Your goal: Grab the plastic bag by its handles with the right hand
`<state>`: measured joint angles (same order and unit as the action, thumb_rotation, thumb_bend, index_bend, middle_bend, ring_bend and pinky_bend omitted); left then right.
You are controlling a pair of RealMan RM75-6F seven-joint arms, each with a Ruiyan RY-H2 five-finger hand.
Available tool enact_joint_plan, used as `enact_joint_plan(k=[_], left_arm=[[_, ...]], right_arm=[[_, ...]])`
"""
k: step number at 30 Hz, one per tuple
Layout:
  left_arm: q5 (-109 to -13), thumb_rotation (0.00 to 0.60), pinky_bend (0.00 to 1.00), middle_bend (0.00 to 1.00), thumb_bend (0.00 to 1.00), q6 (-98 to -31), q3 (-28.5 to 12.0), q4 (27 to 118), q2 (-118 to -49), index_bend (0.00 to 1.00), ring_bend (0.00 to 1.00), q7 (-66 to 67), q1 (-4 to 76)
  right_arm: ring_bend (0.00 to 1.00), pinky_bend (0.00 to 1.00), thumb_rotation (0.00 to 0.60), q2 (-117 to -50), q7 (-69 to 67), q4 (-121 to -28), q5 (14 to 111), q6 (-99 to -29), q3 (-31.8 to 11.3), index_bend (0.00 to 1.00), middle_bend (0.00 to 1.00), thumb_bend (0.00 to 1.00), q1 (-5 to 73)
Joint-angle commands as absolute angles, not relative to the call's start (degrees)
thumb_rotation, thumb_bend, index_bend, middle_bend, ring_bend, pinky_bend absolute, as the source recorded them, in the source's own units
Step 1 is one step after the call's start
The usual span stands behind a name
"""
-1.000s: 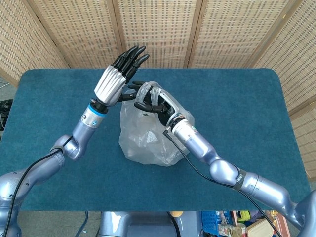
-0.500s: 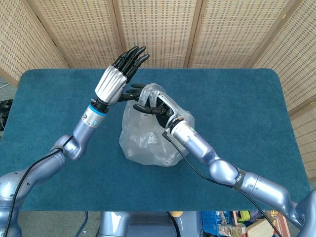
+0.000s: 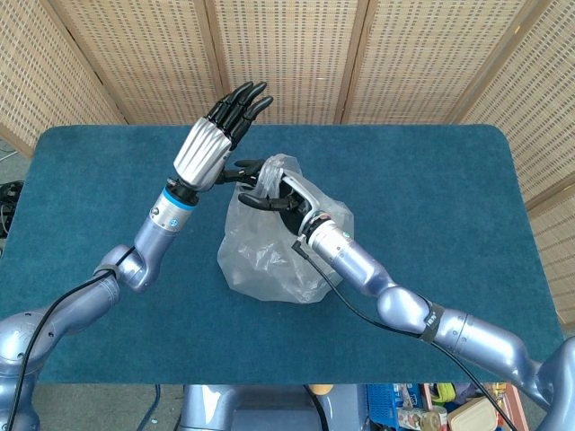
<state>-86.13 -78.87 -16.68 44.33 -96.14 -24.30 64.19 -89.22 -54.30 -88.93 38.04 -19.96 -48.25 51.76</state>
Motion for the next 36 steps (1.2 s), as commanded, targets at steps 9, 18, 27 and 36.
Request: enact_joint_plan(k=[9,18,27,36], left_arm=[[-85.0,0.600,0.15,0.00,0.24,-78.4,-17.5,44.4,-96.6,0.00,0.00,-23.1,64.3],[-83.9,0.600,0.15,0.00,0.24,-77.3,-18.1,44.9,-96.5,0.00,0.00,-22.8,64.2],[-83.4,0.600,0.15,0.00,0.24,-76.8,-18.7,45.9,-96.1,0.00,0.00,-23.2,64.3],[-83.3,0.600,0.15,0.00,0.24,-76.9,-19.1,46.9,-95.6,0.00,0.00,-22.8,64.4]], right_arm=[[0.27,0.23,0.600,-88.7,-54.3,-88.8,36.7,-19.4,-48.1,0.35,0.43,0.42,52.3],[0.30,0.30,0.600,-88.2,-54.9,-88.7,36.1,-18.2,-48.7,0.35,0.46,0.54,52.1],[0.31,0.30,0.600,-87.2,-54.4,-88.8,35.0,-17.5,-48.0,0.37,0.48,0.56,52.4],[0.31,0.30,0.600,-86.4,-53.9,-89.1,34.0,-17.4,-47.3,0.38,0.48,0.59,52.9]])
